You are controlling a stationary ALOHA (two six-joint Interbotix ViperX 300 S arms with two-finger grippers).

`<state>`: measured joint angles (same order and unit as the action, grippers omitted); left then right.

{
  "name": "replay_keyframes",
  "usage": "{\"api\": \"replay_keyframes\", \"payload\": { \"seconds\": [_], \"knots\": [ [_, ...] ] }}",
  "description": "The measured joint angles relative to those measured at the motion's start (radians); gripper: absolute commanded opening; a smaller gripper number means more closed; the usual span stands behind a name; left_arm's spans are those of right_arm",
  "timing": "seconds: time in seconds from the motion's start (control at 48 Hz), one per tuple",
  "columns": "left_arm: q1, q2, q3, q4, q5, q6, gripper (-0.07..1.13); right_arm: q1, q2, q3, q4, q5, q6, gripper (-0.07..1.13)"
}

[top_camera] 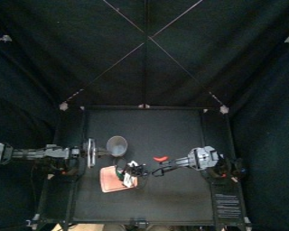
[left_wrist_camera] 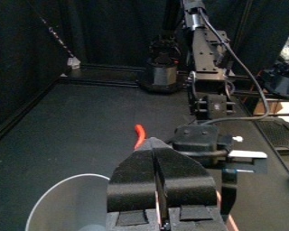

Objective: Pick the green pepper then place it on the pink plate
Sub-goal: Drop green pepper on the pink plate and return to neutral

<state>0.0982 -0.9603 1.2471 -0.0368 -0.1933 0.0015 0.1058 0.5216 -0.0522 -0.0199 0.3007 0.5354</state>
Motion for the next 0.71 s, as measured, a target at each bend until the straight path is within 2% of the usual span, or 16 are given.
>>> {"api": "replay_keyframes", "payload": {
  "seconds": [0.146,0.312,0.708],
  "knots": [
    [0.005,0.0,0.005,0.0,0.0,0.0,0.03,0.008,0.044,-0.058,-0.011,0.051,-0.005,0.8],
    [0.006,0.0,0.005,0.0,0.0,0.002,0.03,0.014,0.061,-0.083,-0.054,0.057,0.006,0.93],
    [0.008,0.0,0.011,0.002,0.0,-0.002,0.03,0.015,0.061,-0.08,-0.092,0.094,0.012,0.95]
  ]
}}
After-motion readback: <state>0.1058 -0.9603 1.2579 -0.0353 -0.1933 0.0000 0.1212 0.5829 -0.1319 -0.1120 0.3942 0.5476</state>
